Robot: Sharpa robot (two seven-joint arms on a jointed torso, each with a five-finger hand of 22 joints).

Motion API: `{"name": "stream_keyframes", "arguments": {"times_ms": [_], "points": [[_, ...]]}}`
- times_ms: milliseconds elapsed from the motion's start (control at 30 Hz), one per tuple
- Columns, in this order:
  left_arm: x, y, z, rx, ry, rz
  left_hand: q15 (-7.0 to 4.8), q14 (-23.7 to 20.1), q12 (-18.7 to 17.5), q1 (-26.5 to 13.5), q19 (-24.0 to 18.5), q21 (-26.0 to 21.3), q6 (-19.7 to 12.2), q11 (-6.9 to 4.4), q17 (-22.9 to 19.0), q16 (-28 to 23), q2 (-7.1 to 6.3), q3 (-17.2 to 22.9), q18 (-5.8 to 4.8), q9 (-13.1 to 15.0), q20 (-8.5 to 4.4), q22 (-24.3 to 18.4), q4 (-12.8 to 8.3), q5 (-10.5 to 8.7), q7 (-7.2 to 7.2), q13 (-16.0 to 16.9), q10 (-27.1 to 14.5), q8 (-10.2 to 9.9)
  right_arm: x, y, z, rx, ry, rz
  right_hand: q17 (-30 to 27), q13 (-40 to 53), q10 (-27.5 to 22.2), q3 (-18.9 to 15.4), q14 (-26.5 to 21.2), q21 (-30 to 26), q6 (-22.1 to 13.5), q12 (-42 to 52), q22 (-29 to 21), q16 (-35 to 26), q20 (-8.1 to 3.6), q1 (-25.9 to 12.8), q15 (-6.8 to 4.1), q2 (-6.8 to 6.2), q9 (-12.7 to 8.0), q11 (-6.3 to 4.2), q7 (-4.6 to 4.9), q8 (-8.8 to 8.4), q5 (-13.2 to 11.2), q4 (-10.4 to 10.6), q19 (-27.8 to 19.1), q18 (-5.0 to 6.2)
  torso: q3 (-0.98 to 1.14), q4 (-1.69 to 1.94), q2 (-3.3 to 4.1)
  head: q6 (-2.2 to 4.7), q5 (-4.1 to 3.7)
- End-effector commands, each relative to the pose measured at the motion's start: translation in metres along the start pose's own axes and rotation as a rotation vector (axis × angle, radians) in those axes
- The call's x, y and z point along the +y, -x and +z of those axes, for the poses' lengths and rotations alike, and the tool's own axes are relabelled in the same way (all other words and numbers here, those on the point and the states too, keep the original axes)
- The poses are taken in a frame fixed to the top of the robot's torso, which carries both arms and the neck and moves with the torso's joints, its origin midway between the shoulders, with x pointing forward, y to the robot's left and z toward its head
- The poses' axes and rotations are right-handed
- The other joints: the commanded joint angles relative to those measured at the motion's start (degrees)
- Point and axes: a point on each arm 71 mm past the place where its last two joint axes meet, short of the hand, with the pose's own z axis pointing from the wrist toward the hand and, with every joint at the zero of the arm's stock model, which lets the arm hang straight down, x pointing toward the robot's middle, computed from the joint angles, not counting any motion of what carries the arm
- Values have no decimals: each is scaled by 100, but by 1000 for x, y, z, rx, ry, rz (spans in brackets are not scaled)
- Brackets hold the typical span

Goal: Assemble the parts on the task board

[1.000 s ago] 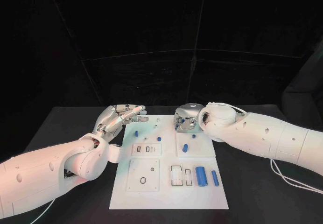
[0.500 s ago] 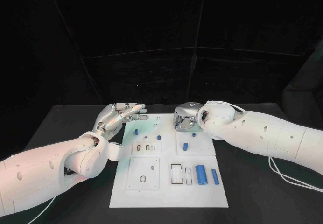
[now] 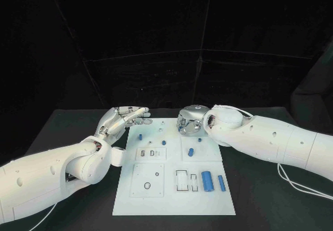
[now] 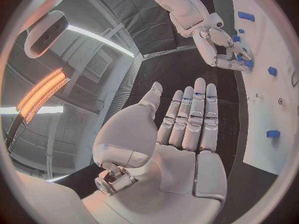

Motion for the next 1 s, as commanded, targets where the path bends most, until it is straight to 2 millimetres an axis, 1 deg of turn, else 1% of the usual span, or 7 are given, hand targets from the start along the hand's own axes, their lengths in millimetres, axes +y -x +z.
{"name": "stream_keyframes", "arguments": {"times_ms": [33,133,333,433,467,867,1000], "points": [[-2,-1,1,14,-16,-9,14,7,-37,-11,36,-31,-1,33,2,-20,38,20,40,-3,18,-5,7,10,23,-8,5,-31,2,12,-1,-144,-6,29,74,-11,19,66,121,59,14,-14,90,88,-7,-54,-2,-75,1,34,40,-20,80,17,56,-110,-3,7,5,21,6],[-2,-2,2,18,-16,-12,14,8,-38,-15,37,-33,-1,33,2,-22,42,20,40,-3,19,-7,11,10,23,-8,5,-32,4,15,1,-186,-14,36,96,-11,18,90,118,84,13,-17,127,120,-6,-74,1,-94,1,35,40,-21,76,27,70,-115,-3,8,11,43,31],[-2,-3,1,22,-17,-16,14,9,-41,-20,38,-35,-1,33,3,-25,47,20,40,-3,19,-9,14,9,23,-7,5,-33,7,18,7,-230,-22,43,101,-13,11,116,113,94,9,-20,135,136,-4,-81,2,-100,0,38,40,-24,62,34,68,-115,-4,28,47,72,46],[-3,-3,1,23,-18,-16,14,9,-41,-20,38,-35,-1,33,3,-25,47,20,40,-3,19,-9,14,9,23,-7,5,-33,9,19,11,-240,-22,44,109,-14,5,147,107,107,5,-23,149,155,-2,-88,4,-107,-1,40,42,-26,49,42,69,-117,-8,53,76,90,36],[-3,-3,1,23,-18,-16,14,9,-41,-21,38,-35,-1,33,3,-26,49,21,40,-3,19,-10,15,9,23,-7,6,-33,10,19,12,-242,-21,44,109,-14,5,147,107,107,5,-23,149,155,-2,-88,4,-107,-1,40,42,-26,49,42,69,-117,-8,50,73,83,40],[-7,-4,4,28,-25,-15,15,9,-43,-22,39,-36,-1,33,3,-28,52,22,40,-3,19,-11,16,9,23,-7,6,-34,19,16,31,-213,-13,41,159,-15,-20,209,94,141,-15,-30,187,229,8,-154,14,-158,-3,50,49,-33,35,93,66,-121,-30,98,153,106,4],[-7,-4,4,30,-26,-15,15,10,-45,-24,40,-38,-2,34,3,-32,55,22,40,-3,20,-13,17,9,24,-7,6,-36,21,15,35,-200,-10,41,160,-15,-21,211,93,143,-16,-30,190,233,9,-159,15,-161,-3,51,49,-33,34,98,66,-121,-28,92,154,104,9]]}}
